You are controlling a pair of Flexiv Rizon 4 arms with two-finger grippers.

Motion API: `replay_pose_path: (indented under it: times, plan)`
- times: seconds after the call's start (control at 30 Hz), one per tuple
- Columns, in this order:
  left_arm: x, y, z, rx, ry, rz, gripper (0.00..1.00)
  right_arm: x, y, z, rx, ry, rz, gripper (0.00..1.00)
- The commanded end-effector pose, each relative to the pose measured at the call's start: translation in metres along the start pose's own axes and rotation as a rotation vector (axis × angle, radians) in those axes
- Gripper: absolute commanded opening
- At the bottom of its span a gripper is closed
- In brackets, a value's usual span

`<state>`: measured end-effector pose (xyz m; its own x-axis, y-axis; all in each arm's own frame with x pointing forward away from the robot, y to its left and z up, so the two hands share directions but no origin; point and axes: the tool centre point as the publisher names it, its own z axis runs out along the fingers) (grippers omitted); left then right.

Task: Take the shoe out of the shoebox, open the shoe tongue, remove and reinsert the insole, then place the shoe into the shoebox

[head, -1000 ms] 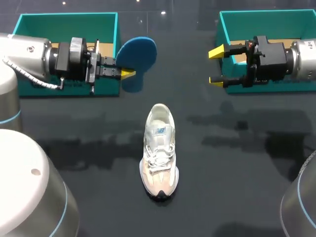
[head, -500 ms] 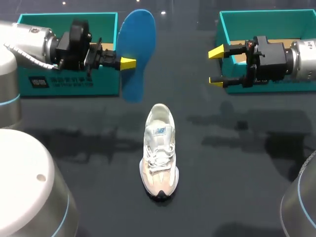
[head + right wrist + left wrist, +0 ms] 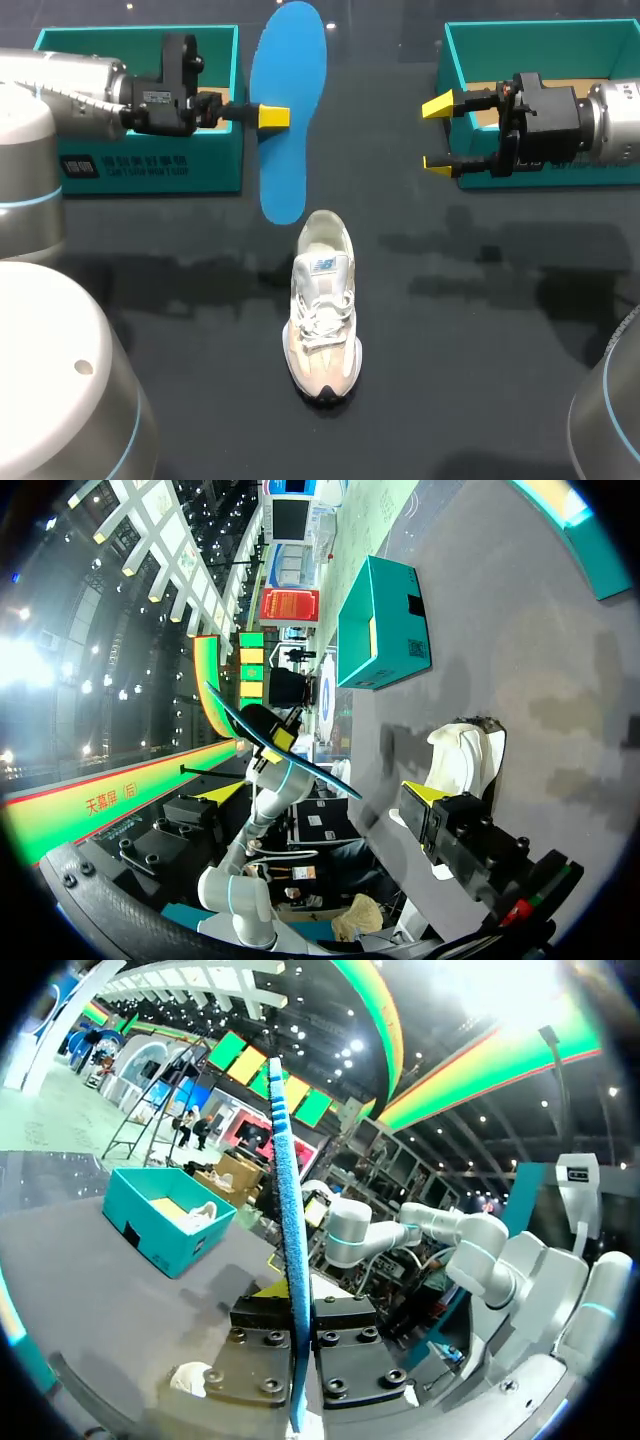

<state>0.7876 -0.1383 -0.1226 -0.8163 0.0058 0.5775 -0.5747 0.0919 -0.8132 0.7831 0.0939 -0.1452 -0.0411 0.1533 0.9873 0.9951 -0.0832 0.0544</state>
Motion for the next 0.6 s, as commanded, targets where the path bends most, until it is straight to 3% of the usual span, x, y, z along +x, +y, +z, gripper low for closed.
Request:
replay_pose_path:
  times: [0.03, 0.17, 0.6]
  plan:
    - [0.006, 0.000, 0.001, -0.002, -0.037, -0.102, 0.00, 0.000, -0.001, 0.000, -0.001, -0.003, 0.001, 1.00]
    - [0.006, 0.000, 0.001, -0.002, -0.037, -0.102, 0.00, 0.000, -0.001, 0.000, -0.001, -0.003, 0.001, 1.00]
    - [-0.016, 0.019, 0.019, 0.079, -0.103, -0.609, 0.00, 0.000, -0.001, 0.000, -0.001, -0.003, 0.001, 1.00]
